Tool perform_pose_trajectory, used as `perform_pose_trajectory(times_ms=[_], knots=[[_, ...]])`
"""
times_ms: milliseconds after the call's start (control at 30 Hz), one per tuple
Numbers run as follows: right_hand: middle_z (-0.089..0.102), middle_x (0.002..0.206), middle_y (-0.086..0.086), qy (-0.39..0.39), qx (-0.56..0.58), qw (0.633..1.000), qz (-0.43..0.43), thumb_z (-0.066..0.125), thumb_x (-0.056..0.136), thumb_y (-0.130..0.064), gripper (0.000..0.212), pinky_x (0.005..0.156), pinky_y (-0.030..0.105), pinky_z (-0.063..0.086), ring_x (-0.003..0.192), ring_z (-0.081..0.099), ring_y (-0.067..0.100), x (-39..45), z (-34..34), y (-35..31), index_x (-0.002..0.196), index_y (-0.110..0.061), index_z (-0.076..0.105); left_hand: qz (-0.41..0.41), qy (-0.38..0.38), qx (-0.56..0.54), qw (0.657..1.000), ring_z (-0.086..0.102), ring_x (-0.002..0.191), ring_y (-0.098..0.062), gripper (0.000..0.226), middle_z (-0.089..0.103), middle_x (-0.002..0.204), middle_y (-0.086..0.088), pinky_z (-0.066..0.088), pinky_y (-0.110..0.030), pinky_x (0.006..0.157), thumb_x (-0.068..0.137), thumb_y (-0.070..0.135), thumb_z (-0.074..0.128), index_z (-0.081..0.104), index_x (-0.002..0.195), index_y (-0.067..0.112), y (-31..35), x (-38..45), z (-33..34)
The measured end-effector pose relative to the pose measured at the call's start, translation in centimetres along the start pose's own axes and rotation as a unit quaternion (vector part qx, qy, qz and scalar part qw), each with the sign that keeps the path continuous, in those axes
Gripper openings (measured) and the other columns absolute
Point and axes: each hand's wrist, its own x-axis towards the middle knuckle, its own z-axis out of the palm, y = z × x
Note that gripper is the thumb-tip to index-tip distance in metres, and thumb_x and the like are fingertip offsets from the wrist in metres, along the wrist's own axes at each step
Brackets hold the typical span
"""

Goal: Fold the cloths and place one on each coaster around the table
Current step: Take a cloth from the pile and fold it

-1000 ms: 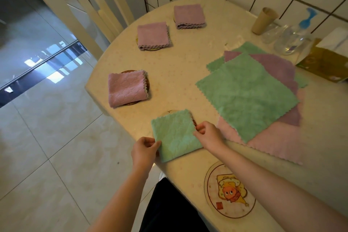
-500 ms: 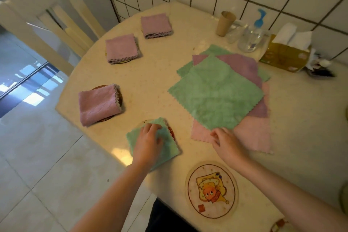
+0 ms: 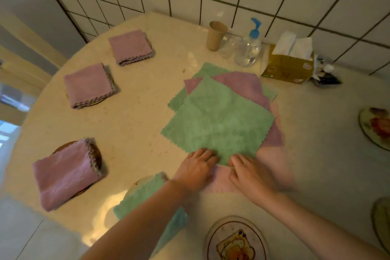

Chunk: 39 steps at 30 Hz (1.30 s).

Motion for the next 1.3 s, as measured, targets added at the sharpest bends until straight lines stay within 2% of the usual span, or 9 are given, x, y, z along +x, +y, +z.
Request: perform_pose_trajectory(times_ms=[133, 300, 467, 567, 733, 900, 1000, 1167, 1300], knots=[[0.055, 0.071, 0.005, 0.060, 0.228, 0.972, 0.003, 0.038, 0.074, -0.022, 0.020, 0.057, 0.024, 0.025, 0.062, 0.046, 0.017, 2.1, -3.2, 0.7, 0.078, -0.009, 0.052, -0.060, 0.072, -0.003, 0.996, 0.061, 0.094, -0.025, 0.040, 0.064, 0.109, 0.001, 0.049, -0.031, 0.072, 0.072, 0.035, 0.053, 0.066, 0.106, 0.022, -2.7, 1.4, -1.7], [0.062, 0.090, 0.003, 0.114, 0.228, 0.967, 0.020, 0.049, 0.084, -0.011, 0.013, 0.071, 0.023, 0.037, 0.083, 0.054, 0.011, 5.2, -6.9, 3.6, 0.091, -0.008, 0.059, -0.177, 0.120, -0.016, 0.977, 0.060, 0.101, -0.033, 0.028, 0.069, 0.109, -0.004, 0.049, -0.042, 0.078, 0.078, 0.022, 0.055, 0.074, 0.098, 0.017, -8.6, 2.8, -4.5], [0.055, 0.080, -0.002, 0.143, 0.357, 0.908, 0.164, 0.055, 0.088, -0.003, 0.011, 0.055, 0.021, 0.055, 0.069, 0.058, 0.000, 8.0, -9.2, 6.0, 0.092, -0.012, 0.060, -0.229, 0.159, -0.141, 0.950, 0.065, 0.097, -0.034, 0.021, 0.072, 0.104, -0.015, 0.050, -0.036, 0.082, 0.089, 0.008, 0.059, 0.072, 0.106, 0.009, -9.7, 4.9, -8.2], [0.055, 0.089, -0.007, 0.170, 0.367, 0.892, 0.201, 0.052, 0.091, -0.012, 0.011, 0.081, 0.038, 0.052, 0.090, 0.059, 0.018, 9.0, -10.6, 7.3, 0.100, -0.014, 0.058, -0.226, 0.178, -0.233, 0.929, 0.068, 0.086, -0.032, 0.024, 0.071, 0.095, -0.014, 0.055, -0.040, 0.081, 0.090, 0.004, 0.054, 0.071, 0.105, 0.009, -8.4, 6.6, -10.8], [0.054, 0.087, -0.011, 0.298, 0.342, 0.879, 0.145, 0.047, 0.094, -0.010, 0.010, 0.064, 0.007, 0.035, 0.075, 0.049, -0.002, 7.2, -15.3, 8.6, 0.099, -0.016, 0.053, -0.172, 0.278, -0.213, 0.921, 0.064, 0.092, -0.021, 0.024, 0.072, 0.099, -0.011, 0.041, -0.023, 0.073, 0.090, 0.007, 0.054, 0.072, 0.104, 0.011, -4.4, 9.0, -15.5], [0.053, 0.077, -0.014, 0.358, 0.350, 0.861, 0.094, 0.047, 0.095, -0.008, 0.007, 0.057, 0.004, 0.035, 0.062, 0.050, -0.007, -0.2, -17.1, 9.9, 0.097, -0.012, 0.052, -0.095, 0.346, -0.162, 0.919, 0.063, 0.101, -0.020, 0.027, 0.070, 0.109, -0.008, 0.041, -0.019, 0.084, 0.087, 0.004, 0.056, 0.070, 0.110, 0.009, 1.9, 7.0, -15.8], [0.054, 0.067, -0.018, 0.339, 0.362, 0.864, 0.089, 0.046, 0.094, -0.002, 0.008, 0.052, 0.001, 0.033, 0.056, 0.052, -0.011, -6.1, -15.3, 10.9, 0.098, -0.007, 0.052, -0.057, 0.335, -0.134, 0.931, 0.063, 0.100, -0.024, 0.031, 0.069, 0.109, -0.012, 0.041, -0.020, 0.088, 0.081, -0.006, 0.062, 0.069, 0.109, 0.004, 5.7, 4.3, -12.7], [0.064, 0.103, -0.005, 0.192, 0.346, 0.913, 0.096, 0.046, 0.095, -0.014, 0.015, 0.085, 0.023, 0.049, 0.098, 0.060, 0.003, -15.3, -7.2, 13.2, 0.102, -0.026, 0.052, -0.088, 0.261, -0.155, 0.949, 0.064, 0.100, -0.021, 0.034, 0.069, 0.109, -0.009, 0.040, -0.015, 0.090, 0.078, -0.009, 0.067, 0.070, 0.108, 0.007, 10.5, -1.8, -4.1], [0.063, 0.102, -0.010, 0.049, 0.322, 0.935, 0.141, 0.041, 0.098, -0.023, 0.016, 0.065, 0.011, 0.044, 0.080, 0.059, -0.004, -20.5, -1.9, 14.0, 0.106, -0.032, 0.052, -0.123, 0.138, -0.141, 0.973, 0.066, 0.101, -0.024, 0.031, 0.071, 0.107, -0.007, 0.043, -0.022, 0.091, 0.079, -0.005, 0.069, 0.071, 0.107, 0.009, 11.8, -5.8, 1.2]])
